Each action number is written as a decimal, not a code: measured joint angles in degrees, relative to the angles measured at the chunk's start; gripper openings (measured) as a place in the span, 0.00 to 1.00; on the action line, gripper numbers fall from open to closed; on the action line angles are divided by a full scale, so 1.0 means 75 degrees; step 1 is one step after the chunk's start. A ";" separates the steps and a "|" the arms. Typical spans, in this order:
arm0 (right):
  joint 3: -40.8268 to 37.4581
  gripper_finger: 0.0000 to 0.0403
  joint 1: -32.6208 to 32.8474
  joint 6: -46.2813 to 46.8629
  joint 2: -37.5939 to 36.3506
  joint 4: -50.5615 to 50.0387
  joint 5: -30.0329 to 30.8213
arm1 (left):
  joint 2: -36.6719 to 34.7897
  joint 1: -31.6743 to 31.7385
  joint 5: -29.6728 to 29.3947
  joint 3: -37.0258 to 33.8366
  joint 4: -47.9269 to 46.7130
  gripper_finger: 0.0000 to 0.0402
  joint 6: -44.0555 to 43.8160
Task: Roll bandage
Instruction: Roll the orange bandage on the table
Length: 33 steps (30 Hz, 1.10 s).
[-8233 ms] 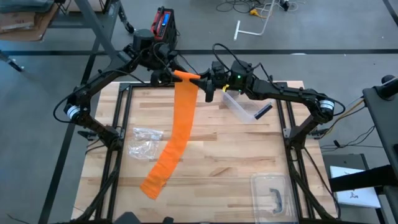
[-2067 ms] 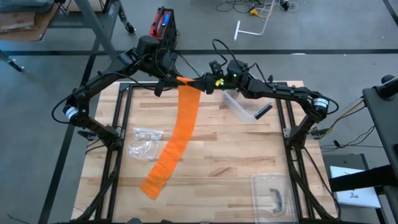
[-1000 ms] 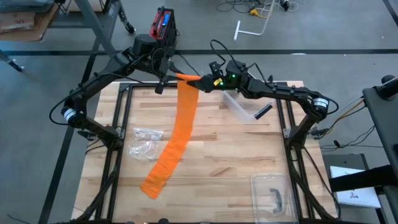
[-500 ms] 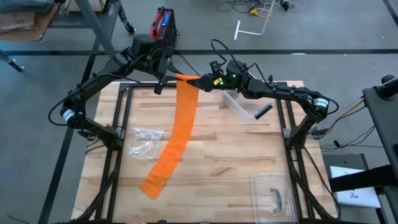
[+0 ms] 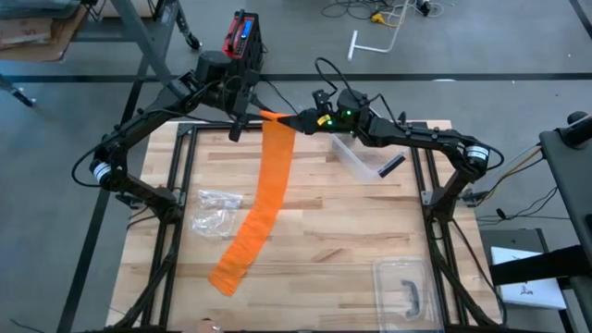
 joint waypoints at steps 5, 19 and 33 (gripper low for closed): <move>0.0000 0.51 0.0000 -0.0029 0.0000 -0.0020 0.0016 | -0.0001 0.0000 0.0005 -0.0002 -0.0020 0.13 0.0041; 0.0000 0.32 0.0000 -0.1434 0.0000 -0.0024 0.0015 | -0.0001 0.0000 0.0192 -0.0002 -0.0112 0.27 -0.2986; 0.0000 0.29 -0.0003 -0.4370 0.0006 -0.0119 -0.0095 | 0.0067 0.0038 0.0402 -0.0008 -0.0530 0.68 -0.4565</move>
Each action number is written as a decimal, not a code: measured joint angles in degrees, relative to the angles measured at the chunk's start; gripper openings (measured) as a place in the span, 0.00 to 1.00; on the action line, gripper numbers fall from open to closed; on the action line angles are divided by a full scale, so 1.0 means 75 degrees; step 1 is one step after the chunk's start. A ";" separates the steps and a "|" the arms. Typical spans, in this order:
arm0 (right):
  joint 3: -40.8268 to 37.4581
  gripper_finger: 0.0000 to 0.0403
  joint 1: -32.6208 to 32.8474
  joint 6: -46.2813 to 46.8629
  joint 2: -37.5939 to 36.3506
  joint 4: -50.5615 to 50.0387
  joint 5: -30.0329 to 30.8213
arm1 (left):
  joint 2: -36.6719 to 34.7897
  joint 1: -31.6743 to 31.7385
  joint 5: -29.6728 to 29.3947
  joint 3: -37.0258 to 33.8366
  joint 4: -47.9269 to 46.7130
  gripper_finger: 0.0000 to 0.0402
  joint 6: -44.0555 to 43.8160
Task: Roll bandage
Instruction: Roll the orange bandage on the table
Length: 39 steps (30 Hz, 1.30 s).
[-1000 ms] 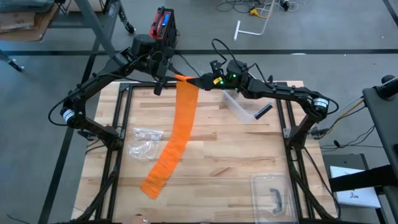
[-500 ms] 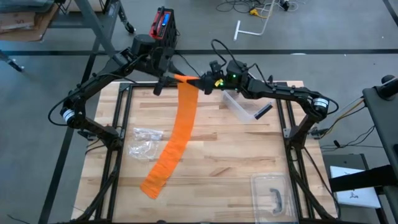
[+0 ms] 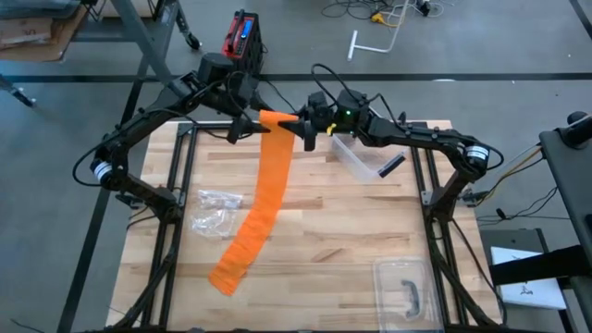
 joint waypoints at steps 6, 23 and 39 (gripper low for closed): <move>0.0000 0.29 0.0003 -0.1148 0.0000 -0.0199 0.0061 | 0.0267 -0.0003 0.0717 -0.0003 0.0265 0.76 -0.0583; 0.0000 0.30 0.0003 0.0369 0.0000 -0.0226 0.0147 | 0.0336 0.0020 -0.0025 -0.0003 0.0500 0.17 0.0043; 0.0001 0.66 0.0041 0.3687 -0.0008 0.0174 0.0098 | 0.0324 0.0023 -0.0088 -0.0003 0.0673 0.19 0.2348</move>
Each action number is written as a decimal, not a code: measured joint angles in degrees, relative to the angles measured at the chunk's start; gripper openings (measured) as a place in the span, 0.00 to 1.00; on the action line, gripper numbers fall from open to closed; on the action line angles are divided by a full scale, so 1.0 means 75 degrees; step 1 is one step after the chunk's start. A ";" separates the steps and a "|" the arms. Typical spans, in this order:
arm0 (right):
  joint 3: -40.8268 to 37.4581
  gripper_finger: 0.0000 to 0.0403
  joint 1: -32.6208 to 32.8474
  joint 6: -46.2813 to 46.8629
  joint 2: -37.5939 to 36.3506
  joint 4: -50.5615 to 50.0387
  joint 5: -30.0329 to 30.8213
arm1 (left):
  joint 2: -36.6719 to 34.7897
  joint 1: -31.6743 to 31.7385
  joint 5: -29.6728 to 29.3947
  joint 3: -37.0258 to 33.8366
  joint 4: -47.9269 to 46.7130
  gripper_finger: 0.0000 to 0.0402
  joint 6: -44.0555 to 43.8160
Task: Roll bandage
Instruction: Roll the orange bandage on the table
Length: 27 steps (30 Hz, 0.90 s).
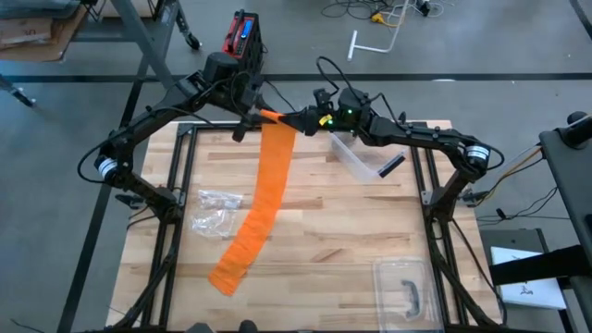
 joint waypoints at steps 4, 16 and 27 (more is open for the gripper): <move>0.0002 0.68 0.0003 -0.0005 -0.0007 -0.0003 0.0093 | -0.0004 -0.0003 -0.0006 0.0000 0.0117 0.15 -0.0024; 0.0002 0.62 0.0029 -0.0104 -0.0007 0.0138 0.0302 | -0.0197 0.0009 -0.0058 0.0000 0.0285 0.14 -0.0429; 0.0002 0.57 0.0017 0.0176 0.0005 0.0374 0.0379 | -0.0254 0.0006 -0.0074 0.0003 0.0365 0.14 -0.0432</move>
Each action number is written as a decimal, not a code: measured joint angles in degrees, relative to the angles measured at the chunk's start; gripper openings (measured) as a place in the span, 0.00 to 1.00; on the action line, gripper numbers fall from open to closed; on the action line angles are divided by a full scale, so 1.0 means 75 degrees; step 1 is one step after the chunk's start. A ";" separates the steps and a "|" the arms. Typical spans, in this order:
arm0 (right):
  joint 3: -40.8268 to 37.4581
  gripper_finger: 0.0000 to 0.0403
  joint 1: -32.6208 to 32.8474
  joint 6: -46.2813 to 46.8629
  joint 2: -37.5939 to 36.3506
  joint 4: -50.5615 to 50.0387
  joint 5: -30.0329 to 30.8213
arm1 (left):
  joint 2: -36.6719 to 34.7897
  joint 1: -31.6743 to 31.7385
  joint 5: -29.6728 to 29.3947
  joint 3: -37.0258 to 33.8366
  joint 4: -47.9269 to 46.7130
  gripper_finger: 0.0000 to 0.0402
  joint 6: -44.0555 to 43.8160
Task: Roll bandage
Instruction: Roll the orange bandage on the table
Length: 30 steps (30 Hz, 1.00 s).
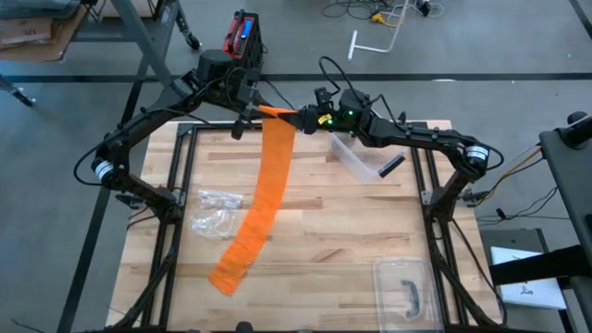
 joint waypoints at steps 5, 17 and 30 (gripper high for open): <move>-0.0002 0.53 -0.0008 -0.0015 0.0000 -0.0026 0.0059 | 0.0003 -0.0058 -0.0339 0.0000 0.0068 0.14 -0.0120; -0.0009 0.26 -0.0003 -0.1160 0.0003 0.0017 0.0141 | 0.0006 -0.0114 0.0091 -0.0003 -0.0010 0.32 -0.1639; -0.0009 0.17 -0.0003 -0.3757 0.0003 -0.0103 0.0128 | 0.0028 -0.0081 0.0440 -0.0009 0.0296 0.64 -0.3909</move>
